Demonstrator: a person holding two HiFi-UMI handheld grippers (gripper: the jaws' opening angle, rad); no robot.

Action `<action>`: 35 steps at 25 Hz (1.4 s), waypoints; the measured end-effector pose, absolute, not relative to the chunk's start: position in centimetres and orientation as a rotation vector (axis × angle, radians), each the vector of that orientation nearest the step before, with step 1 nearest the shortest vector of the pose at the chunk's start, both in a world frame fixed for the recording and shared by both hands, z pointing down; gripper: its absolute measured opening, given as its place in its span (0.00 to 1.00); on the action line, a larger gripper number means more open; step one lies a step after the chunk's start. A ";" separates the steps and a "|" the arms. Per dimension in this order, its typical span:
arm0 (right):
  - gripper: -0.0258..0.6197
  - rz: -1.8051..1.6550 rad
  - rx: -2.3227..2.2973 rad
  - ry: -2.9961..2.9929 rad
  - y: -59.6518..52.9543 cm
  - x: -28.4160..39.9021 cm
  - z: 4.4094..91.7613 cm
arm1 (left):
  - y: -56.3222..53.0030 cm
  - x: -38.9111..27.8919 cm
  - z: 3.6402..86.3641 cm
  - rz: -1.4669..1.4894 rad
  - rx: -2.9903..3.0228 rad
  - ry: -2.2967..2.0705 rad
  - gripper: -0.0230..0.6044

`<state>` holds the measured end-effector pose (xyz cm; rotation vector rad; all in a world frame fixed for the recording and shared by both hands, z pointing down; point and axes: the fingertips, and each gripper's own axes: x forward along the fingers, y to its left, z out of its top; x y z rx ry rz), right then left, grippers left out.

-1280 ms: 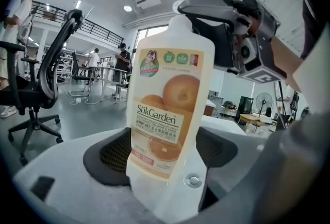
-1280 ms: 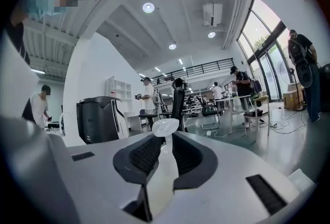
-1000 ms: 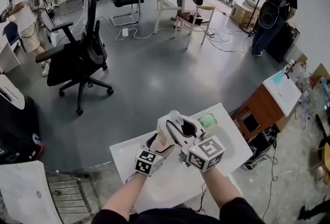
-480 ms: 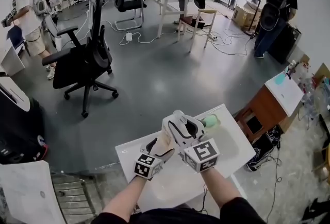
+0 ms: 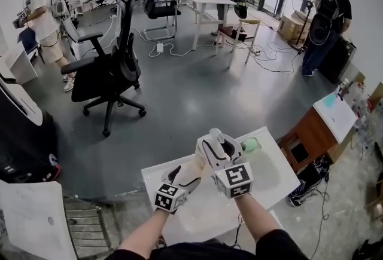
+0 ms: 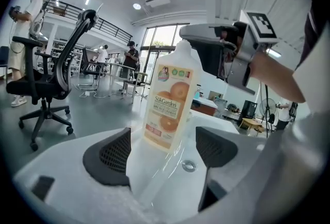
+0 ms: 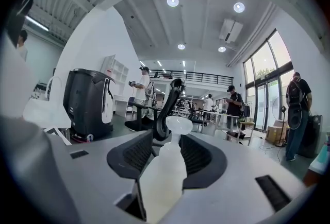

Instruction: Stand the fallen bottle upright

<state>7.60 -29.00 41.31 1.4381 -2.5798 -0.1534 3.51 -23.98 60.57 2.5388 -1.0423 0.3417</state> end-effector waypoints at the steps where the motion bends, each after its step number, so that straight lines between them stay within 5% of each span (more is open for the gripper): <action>1: 0.31 -0.156 1.437 -2.577 -29.0 7.6 41.3 | -23.9 3.3 60.5 0.338 2.538 -1.048 0.66; 16: 0.39 -0.234 1.358 -2.526 -29.1 7.3 41.7 | -23.2 2.7 60.6 0.337 2.519 -1.068 0.66; 18: 0.50 -0.239 1.372 -2.510 -29.4 7.9 41.6 | -23.0 2.6 60.7 0.337 2.517 -1.070 0.66; 35: 0.50 -0.152 1.470 -2.520 -27.3 10.6 40.6 | -21.9 1.1 58.1 0.257 2.550 -1.086 0.66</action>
